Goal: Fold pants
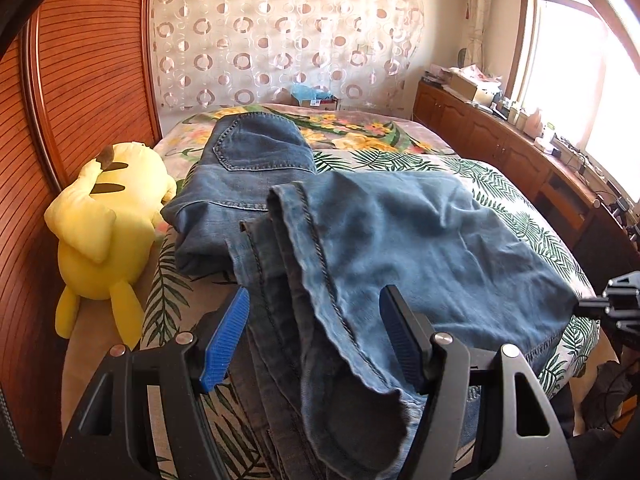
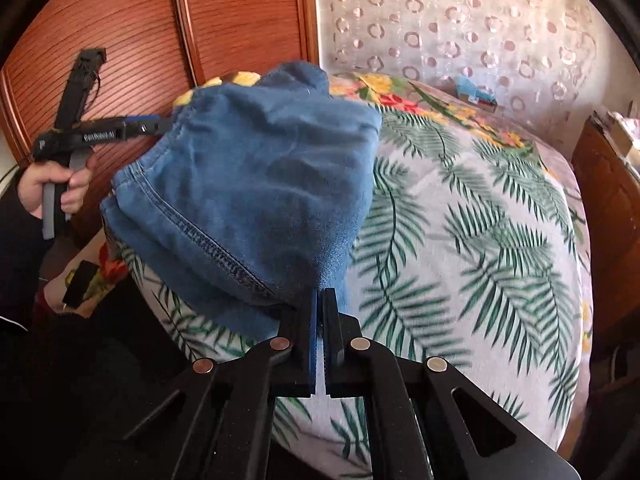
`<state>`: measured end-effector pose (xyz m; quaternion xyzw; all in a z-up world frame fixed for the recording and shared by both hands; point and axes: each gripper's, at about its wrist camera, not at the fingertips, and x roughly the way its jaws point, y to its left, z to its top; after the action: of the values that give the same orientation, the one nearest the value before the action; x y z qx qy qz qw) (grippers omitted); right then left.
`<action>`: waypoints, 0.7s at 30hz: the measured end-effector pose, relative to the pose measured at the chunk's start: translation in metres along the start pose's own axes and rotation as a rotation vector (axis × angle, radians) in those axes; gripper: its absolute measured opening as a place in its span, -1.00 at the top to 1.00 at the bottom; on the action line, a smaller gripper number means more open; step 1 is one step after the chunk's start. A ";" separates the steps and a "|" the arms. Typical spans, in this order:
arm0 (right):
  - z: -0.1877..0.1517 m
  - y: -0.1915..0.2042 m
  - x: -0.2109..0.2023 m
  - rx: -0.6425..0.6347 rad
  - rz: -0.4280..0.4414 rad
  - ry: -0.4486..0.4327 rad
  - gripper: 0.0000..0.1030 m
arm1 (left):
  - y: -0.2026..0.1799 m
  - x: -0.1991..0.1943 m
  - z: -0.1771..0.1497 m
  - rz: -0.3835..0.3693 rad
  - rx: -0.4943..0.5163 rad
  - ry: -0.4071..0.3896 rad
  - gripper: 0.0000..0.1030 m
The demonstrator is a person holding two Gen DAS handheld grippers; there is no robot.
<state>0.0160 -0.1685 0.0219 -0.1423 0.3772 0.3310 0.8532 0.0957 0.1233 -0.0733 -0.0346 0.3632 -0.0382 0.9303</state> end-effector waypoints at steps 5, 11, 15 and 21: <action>0.006 -0.013 -0.005 0.067 0.010 -0.031 0.96 | 0.004 0.004 0.005 0.008 -0.007 0.000 -0.33; 0.034 -0.030 -0.009 0.062 -0.030 -0.093 0.36 | 0.003 0.012 0.024 0.011 0.021 -0.016 -0.33; 0.061 -0.046 0.014 0.100 -0.042 -0.136 0.04 | 0.003 0.029 0.041 0.004 0.041 -0.005 -0.33; 0.099 -0.069 0.067 0.127 0.011 -0.144 0.03 | 0.007 0.060 0.052 -0.011 0.041 0.043 -0.15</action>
<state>0.1495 -0.1402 0.0388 -0.0616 0.3359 0.3203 0.8836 0.1755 0.1262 -0.0758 -0.0166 0.3821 -0.0512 0.9226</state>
